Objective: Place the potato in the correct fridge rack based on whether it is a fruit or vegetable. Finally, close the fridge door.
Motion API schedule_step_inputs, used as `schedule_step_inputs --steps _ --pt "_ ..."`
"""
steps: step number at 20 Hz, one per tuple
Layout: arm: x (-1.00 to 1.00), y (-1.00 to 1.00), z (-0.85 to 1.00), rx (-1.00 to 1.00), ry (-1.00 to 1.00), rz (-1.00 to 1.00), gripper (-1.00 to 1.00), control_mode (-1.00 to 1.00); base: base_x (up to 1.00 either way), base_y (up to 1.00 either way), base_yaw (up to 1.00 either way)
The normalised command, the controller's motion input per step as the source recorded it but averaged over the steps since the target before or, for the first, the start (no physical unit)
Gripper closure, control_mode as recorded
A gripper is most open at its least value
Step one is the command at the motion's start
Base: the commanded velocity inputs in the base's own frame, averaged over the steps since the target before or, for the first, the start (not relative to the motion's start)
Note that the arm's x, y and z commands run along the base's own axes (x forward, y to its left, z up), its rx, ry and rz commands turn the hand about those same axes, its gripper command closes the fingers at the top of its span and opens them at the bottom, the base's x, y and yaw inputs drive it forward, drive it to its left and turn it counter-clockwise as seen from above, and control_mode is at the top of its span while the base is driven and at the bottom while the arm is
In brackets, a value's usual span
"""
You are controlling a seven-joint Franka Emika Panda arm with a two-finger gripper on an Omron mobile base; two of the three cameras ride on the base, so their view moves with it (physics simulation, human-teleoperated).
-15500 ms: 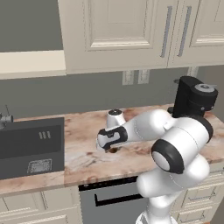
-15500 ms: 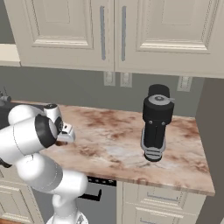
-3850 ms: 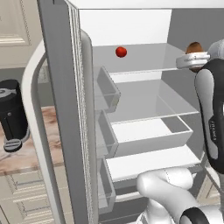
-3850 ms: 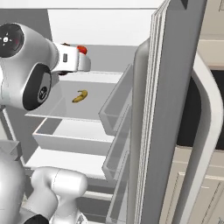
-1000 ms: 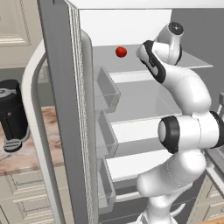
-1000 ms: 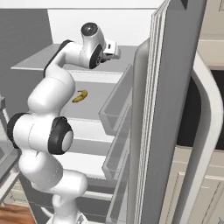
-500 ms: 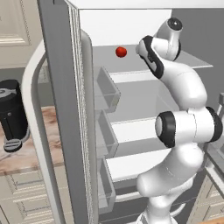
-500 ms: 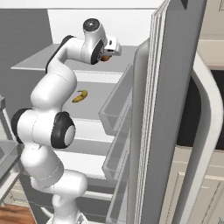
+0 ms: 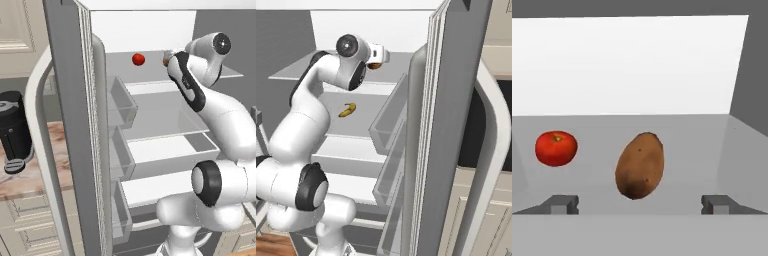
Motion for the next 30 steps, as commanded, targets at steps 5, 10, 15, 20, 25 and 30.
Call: schedule_step_inputs --steps 5,10,15,20,25,30 --pt "-1.00 0.13 0.16 0.00 -0.26 0.00 -1.00 -1.00 0.00 0.00 0.00" --pt "-1.00 0.14 0.29 0.00 -0.01 0.00 -1.00 -1.00 0.00 0.00 0.00" --pt "-1.00 0.10 0.07 0.00 0.28 0.00 -1.00 -1.00 0.00 0.00 0.00" --pt "-1.00 0.04 -0.02 0.00 0.47 0.00 -1.00 -1.00 0.00 0.00 0.00" --pt "-1.00 0.08 -0.43 -0.01 0.54 0.00 -1.00 -1.00 0.00 0.00 0.00" --pt "-0.77 0.01 -0.84 -0.10 0.26 0.00 -1.00 -1.00 0.00 0.00 0.00"
